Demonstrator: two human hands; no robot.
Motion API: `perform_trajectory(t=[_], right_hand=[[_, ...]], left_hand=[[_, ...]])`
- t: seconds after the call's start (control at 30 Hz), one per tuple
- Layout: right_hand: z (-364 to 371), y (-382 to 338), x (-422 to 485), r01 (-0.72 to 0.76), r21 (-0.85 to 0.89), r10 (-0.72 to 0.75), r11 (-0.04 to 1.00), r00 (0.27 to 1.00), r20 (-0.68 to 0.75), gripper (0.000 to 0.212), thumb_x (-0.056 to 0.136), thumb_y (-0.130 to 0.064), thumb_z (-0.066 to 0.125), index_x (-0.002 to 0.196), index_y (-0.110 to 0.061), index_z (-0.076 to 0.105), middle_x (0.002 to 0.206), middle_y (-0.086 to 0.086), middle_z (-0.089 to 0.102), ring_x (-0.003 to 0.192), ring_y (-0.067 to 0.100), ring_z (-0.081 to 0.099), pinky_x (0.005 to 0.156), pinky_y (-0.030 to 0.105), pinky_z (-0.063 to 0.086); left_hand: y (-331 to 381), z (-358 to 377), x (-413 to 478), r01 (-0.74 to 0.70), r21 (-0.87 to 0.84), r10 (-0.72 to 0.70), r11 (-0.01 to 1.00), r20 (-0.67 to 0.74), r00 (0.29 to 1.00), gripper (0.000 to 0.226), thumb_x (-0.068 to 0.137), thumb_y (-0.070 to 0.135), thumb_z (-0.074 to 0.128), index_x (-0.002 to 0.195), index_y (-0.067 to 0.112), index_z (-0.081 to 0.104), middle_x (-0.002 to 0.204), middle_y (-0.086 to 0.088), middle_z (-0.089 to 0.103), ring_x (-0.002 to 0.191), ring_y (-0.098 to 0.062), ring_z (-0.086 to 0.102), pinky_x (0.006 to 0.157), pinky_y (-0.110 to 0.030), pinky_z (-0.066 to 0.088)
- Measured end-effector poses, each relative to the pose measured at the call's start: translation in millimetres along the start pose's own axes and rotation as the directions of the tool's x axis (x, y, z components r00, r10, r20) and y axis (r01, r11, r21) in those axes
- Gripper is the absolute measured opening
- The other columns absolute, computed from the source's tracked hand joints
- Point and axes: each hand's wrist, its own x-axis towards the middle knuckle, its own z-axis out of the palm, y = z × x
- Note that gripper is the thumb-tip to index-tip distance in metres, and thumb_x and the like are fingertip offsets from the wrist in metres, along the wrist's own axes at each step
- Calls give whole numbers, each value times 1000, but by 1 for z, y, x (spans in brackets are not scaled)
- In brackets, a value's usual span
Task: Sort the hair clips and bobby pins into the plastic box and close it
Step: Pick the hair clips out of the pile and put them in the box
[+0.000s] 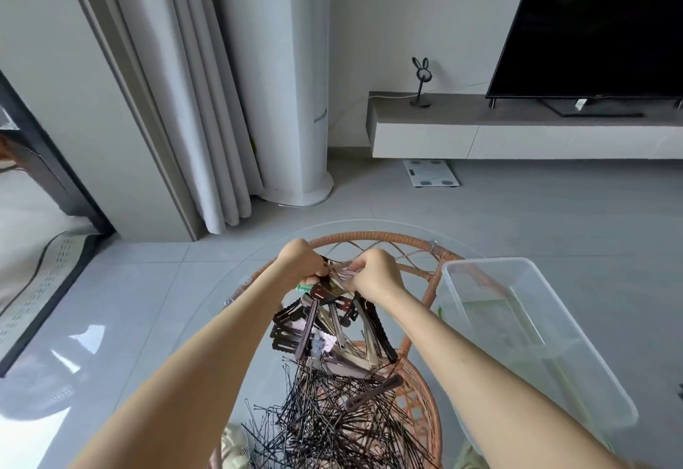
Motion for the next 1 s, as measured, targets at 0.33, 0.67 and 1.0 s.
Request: perform_trajectory(t=[0.33,0.67,1.0], right_hand=[[-25,-6,-6,75,116,-56,990,986,-154,18,76,-3,70,93,-7,73,99,8,72,86,21,65,65,23,47],[-148,1,-44,144,177,-110,974,976,-191,22,67,5,69,81,-13,70,70,9,67,45,19,47,40,22,37],[-168,111,-72,150,-199,-214,969,910,-356,10,76,-1,65,79,-10,68,73,2,59,68,22,54,62,25,34]], left_hand=[[-7,-20,-17,-73,-500,98,863,25,995,17,83,4,64,70,0,55,59,-6,48,47,-11,48,54,-18,41],[-5,-19,-51,-185,-400,170,898,-73,983,12,80,12,70,76,2,65,55,-3,52,41,-10,47,43,-15,43],[15,30,-33,-209,495,322,843,-154,934,21,83,31,60,79,10,60,58,5,45,49,-8,43,39,-18,28]])
